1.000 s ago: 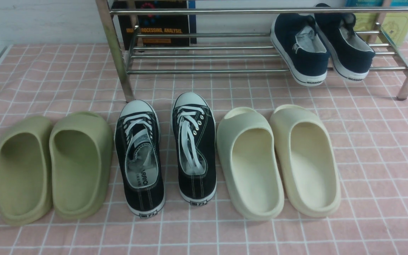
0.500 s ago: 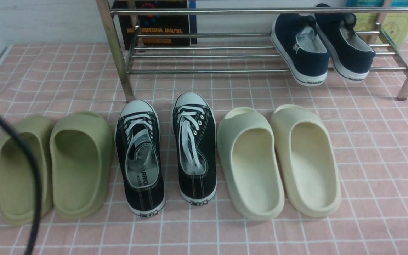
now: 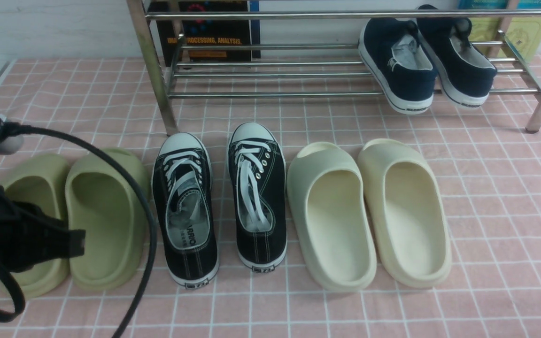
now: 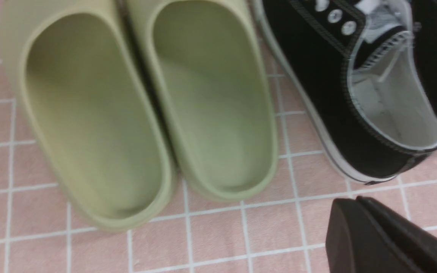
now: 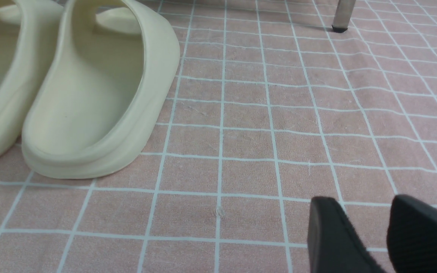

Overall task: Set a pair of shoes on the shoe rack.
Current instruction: Use the left arm to grab the shoe closest to it

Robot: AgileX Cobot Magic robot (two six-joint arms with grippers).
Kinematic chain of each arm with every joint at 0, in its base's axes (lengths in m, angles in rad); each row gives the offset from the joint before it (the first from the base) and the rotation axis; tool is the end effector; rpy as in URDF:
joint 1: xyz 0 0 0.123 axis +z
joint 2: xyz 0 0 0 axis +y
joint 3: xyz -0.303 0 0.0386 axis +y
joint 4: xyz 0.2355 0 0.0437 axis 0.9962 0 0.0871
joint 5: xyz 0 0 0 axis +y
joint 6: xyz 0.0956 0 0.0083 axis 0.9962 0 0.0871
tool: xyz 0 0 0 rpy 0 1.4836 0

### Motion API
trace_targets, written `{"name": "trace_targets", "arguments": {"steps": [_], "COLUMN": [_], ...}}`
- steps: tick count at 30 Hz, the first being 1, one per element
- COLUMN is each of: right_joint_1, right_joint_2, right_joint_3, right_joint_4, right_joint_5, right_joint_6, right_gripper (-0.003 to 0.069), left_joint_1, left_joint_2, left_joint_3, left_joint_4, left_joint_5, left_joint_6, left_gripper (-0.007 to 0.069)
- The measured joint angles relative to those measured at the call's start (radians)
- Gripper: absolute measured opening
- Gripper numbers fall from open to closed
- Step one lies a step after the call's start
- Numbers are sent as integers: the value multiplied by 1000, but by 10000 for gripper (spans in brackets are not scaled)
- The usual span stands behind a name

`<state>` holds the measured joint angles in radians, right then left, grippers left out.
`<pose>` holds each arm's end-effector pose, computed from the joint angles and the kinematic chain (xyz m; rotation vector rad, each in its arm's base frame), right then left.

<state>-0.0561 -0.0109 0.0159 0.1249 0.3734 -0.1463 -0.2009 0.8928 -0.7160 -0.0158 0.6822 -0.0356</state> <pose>0.0244 0.0030 0.1735 -0.0072 1.8591 -0.0174 0.1451 -0.0305 0.3178 0.1843 2.3392 -0.1345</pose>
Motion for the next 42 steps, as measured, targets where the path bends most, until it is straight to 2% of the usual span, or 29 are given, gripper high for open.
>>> {"name": "trace_targets", "arguments": {"steps": [4,6,7,9,11,15,20,25,26,31,35,39,41,42], "right_joint_1": [0,0,0,0,0,0,0,0,0,0,0,0,0,0], "right_joint_2": [0,0,0,0,0,0,0,0,0,0,0,0,0,0], "right_joint_3": [0,0,0,0,0,0,0,0,0,0,0,0,0,0], "right_joint_4": [0,0,0,0,0,-3,-3,-3,-3,-3,-3,-3,-3,-3], "right_joint_5": [0,0,-1,-1,-1,0,0,0,0,0,0,0,0,0], "right_joint_6": [0,13,35,78,113,133,133,133,133,133,133,133,133,133], "right_gripper": [220,173,109,27,-15,-19,-19,-18,-17,-15,-15,-14,-13,-11], "left_joint_1": [-17,-17,-17,-17,-17,-17,-17,-17,-17,-17,-17,-17,-17,-17], "left_joint_2": [0,0,0,0,0,0,22,107,166,301,453,543,580,608], "left_joint_3": [0,0,0,0,0,0,0,-21,-48,-131,-224,-260,-268,-271], "left_joint_4": [1,2,1,-7,-14,-38,-164,-289,-337,-353,-319,-312,-312,-312], "left_joint_5": [-19,-20,-20,-21,-22,-22,-27,-30,-19,28,68,68,67,59], "left_joint_6": [0,0,0,0,0,0,1,69,117,166,176,177,180,181], "left_gripper": [5,7,9,11,13,16,20,23,27,37,54,109,164,237]}}
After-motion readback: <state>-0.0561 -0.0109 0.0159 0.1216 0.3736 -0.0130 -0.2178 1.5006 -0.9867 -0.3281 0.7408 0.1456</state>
